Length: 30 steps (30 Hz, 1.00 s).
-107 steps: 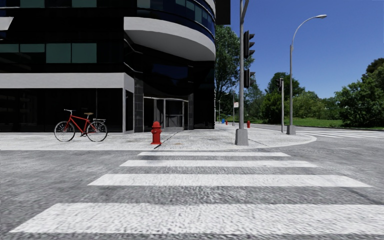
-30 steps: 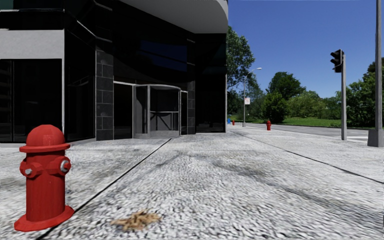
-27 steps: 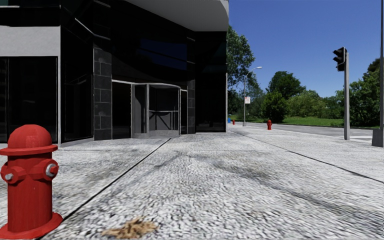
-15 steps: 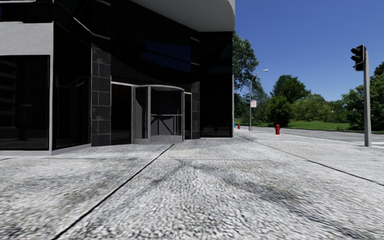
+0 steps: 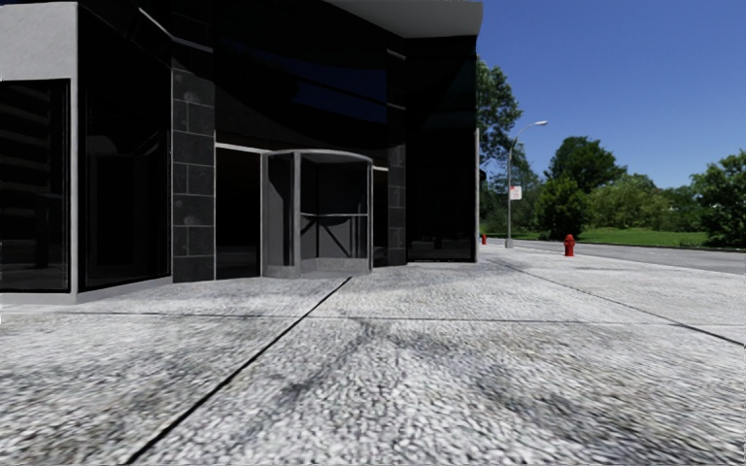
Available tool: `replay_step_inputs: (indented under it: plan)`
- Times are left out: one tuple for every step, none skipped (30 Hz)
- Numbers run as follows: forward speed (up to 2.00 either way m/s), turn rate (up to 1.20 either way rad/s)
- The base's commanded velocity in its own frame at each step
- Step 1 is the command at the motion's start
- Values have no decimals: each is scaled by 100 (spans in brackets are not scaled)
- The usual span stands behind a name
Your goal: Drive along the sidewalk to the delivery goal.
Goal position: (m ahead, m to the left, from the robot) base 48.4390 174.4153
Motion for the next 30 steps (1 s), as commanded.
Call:
replay_step_inputs:
  plan:
    - [157,44]
    - [157,44]
    - [157,45]
    - [157,45]
    - [157,46]
    - [157,50]
    - [157,50]
    - [157,55]
    - [157,56]
    - [157,57]
    - [157,57]
    - [157,57]
    - [157,57]
    - [157,57]
    - [158,57]
    - [158,57]
    - [158,57]
    - [159,57]
    - [159,58]
    - [160,58]
    - [161,58]
    - [161,58]
    - [162,58]
    - [162,58]
    - [162,58]
    - [162,58]
    - [162,58]
    - [162,58]
    - [163,60]
    - [163,60]
